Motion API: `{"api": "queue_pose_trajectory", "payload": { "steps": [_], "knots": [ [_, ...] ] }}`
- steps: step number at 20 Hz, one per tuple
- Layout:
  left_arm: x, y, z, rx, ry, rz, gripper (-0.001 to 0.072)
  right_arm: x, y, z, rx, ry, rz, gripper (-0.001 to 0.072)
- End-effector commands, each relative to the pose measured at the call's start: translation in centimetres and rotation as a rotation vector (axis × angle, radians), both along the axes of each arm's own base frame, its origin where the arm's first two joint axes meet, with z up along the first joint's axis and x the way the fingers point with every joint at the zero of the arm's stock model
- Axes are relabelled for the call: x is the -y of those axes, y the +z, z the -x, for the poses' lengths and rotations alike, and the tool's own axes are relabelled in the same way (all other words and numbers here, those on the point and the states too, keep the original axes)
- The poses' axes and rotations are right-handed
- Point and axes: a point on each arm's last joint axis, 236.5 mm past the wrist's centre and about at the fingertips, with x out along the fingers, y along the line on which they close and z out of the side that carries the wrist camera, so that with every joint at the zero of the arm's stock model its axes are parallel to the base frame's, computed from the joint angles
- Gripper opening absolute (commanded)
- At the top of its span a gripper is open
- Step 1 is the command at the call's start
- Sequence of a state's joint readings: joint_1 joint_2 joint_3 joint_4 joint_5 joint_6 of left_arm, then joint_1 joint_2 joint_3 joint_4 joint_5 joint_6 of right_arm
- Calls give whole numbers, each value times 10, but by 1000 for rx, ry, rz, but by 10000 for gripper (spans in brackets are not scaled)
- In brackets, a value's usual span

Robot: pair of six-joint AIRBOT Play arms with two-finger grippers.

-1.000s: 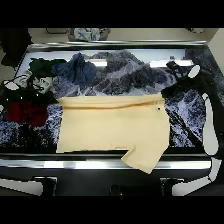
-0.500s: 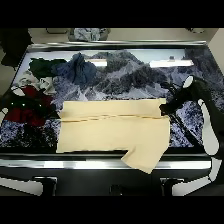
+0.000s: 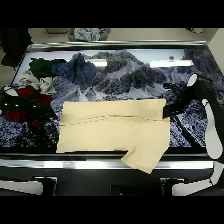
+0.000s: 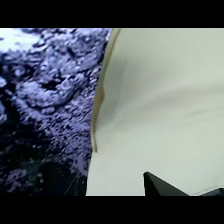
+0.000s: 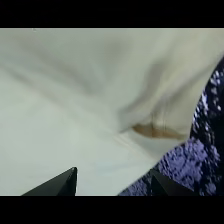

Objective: Fold the shirts.

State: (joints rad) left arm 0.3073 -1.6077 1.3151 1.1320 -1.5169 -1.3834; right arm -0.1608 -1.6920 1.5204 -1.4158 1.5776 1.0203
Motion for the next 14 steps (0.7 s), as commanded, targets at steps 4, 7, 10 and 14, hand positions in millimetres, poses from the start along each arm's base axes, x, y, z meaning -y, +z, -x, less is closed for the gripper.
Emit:
{"api": "queue_pose_trajectory", "payload": {
  "steps": [4,7,10,14],
  "knots": [
    [-5,-23,111,-133,62,-83,497,26,5,84,-151,-96,-32,554],
    [15,-45,158,-139,40,-68,496,26,-11,123,-179,-61,-29,553],
    [28,-56,174,-155,65,-35,440,27,-13,128,-160,-74,-22,552],
    [43,-69,164,-105,134,-5,436,26,-11,129,-133,-81,-17,553]
  ]
}}
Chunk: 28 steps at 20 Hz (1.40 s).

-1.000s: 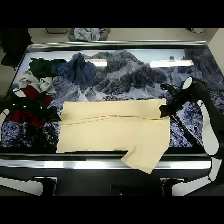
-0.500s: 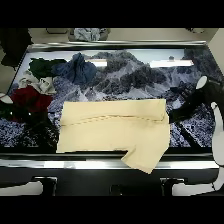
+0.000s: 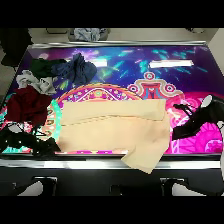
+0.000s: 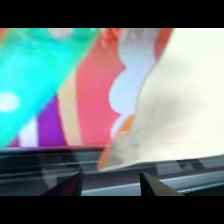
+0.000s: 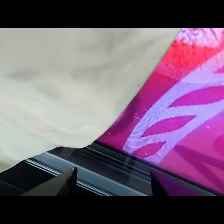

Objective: Fold the shirts.

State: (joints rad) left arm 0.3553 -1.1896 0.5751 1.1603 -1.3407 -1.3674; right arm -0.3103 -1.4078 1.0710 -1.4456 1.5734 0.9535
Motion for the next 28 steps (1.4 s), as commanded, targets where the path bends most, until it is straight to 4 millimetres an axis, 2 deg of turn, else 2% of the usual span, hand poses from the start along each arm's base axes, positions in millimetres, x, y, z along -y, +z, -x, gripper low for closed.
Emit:
{"api": "queue_pose_trajectory", "payload": {
  "steps": [1,4,5,6,11,15,18,20,22,23,25,26,27,28],
  "knots": [
    [5,-15,-13,81,45,-26,434,-2,-2,6,28,-6,7,553],
    [5,-19,-23,123,36,-51,247,-9,-5,19,63,-17,8,553],
    [5,-19,-24,128,34,-54,127,-12,-7,25,66,-18,4,553],
    [5,-19,-24,128,33,-55,51,-16,-9,31,65,-20,-5,553],
    [5,-19,-24,135,19,-53,26,-55,-14,52,68,-21,-149,568],
    [8,-18,-22,140,-1,-40,24,-72,-32,77,11,-43,-206,572],
    [9,-17,-22,140,-4,-32,23,-85,-41,72,52,-86,-247,568],
    [10,-17,-23,141,-2,-29,23,-86,-48,68,76,-110,-240,556],
    [11,-16,-23,148,-12,-21,23,-86,-55,74,66,-128,-227,554],
    [11,-16,-23,148,-13,-21,23,-87,-61,76,63,-148,-221,517],
    [11,-16,-23,151,-14,-22,24,-86,-69,76,74,-180,-202,357],
    [11,-16,-24,157,-22,-21,24,-85,-70,75,81,-179,-198,107],
    [11,-15,-25,169,-42,-17,24,-84,-69,72,92,-175,-196,41],
    [11,-12,-28,182,-54,-16,24,-84,-64,69,109,-147,-204,38]
  ]
}}
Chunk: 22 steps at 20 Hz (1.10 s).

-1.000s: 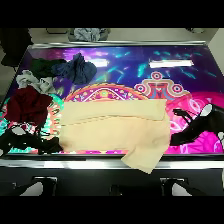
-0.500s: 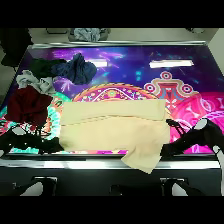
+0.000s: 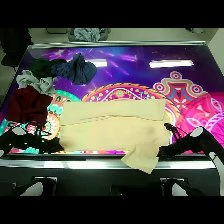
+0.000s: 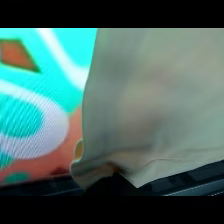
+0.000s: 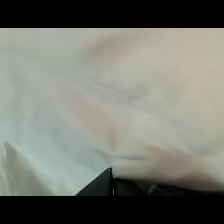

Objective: Fold the shirts.

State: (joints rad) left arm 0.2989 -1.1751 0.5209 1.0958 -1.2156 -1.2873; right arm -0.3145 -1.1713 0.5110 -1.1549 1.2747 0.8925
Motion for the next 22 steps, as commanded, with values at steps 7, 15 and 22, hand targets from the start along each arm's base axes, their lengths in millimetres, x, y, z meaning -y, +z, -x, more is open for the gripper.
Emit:
{"api": "queue_pose_trajectory", "payload": {
  "steps": [7,15,22],
  "knots": [
    [-14,64,-57,264,-38,-61,21,16,63,-67,304,54,62,37],
    [-16,108,-113,438,53,-48,20,19,134,-168,647,-111,38,37],
    [-25,117,-193,462,94,-31,20,23,143,-266,744,-232,-28,37]
  ]
}}
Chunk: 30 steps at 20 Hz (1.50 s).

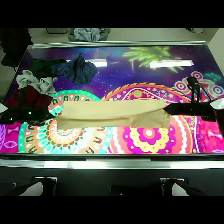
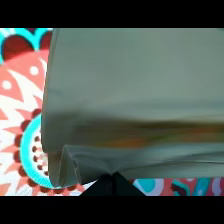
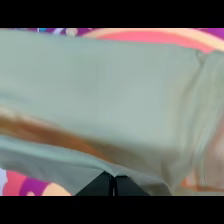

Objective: Fold the shirts.

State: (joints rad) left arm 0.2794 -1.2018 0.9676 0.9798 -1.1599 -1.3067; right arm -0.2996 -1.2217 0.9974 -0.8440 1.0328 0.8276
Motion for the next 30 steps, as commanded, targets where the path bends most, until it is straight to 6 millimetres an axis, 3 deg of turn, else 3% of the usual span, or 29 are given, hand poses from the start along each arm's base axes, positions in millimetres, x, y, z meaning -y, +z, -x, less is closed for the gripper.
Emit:
{"api": "queue_pose_trajectory", "payload": {
  "steps": [1,3,6,11,12,13,14,15,16,17,18,19,20,21,23,25,27,30],
  "knots": [
    [-1,-9,-42,-15,10,18,21,-2,-12,-51,33,-37,-24,38],
    [-2,-27,-58,-60,21,33,21,-2,-38,-69,0,-83,-31,38],
    [-6,-55,-70,-130,55,57,22,6,-70,-78,-56,-155,-50,39],
    [14,-91,-70,-210,39,93,23,3,-91,-80,-83,-155,-50,41],
    [17,-91,-71,-203,37,90,50,3,-88,-81,-74,-150,-48,47],
    [17,-87,-74,-192,37,89,234,3,-81,-81,-63,-134,-44,171],
    [14,-79,-77,-187,32,94,525,6,-69,-80,-36,-82,-27,389],
    [11,-67,-78,-183,18,101,581,12,-51,-78,-9,-18,-4,630],
    [5,-51,-80,-171,9,106,580,25,-35,-73,-4,23,22,706],
    [0,-34,-82,-149,4,106,579,47,-24,-66,-15,44,80,706],
    [-5,-17,-87,-109,7,97,576,82,-20,-56,-46,35,170,706],
    [-7,-1,-90,-66,13,85,575,120,-24,-45,-104,-35,232,707],
    [-7,16,-91,-21,16,73,574,145,-32,-32,-166,-110,236,706],
    [-3,30,-91,13,8,64,572,154,-44,-19,-225,-135,189,706],
    [9,57,-87,73,-20,49,568,142,-71,2,-340,-84,49,711],
    [27,81,-81,127,-60,39,536,112,-97,18,-457,-12,-111,712],
    [46,102,-74,173,-105,32,536,88,-109,9,-470,8,-246,712],
    [82,123,-61,224,-188,31,537,64,-114,-19,-421,-23,-343,712]
  ]
}}
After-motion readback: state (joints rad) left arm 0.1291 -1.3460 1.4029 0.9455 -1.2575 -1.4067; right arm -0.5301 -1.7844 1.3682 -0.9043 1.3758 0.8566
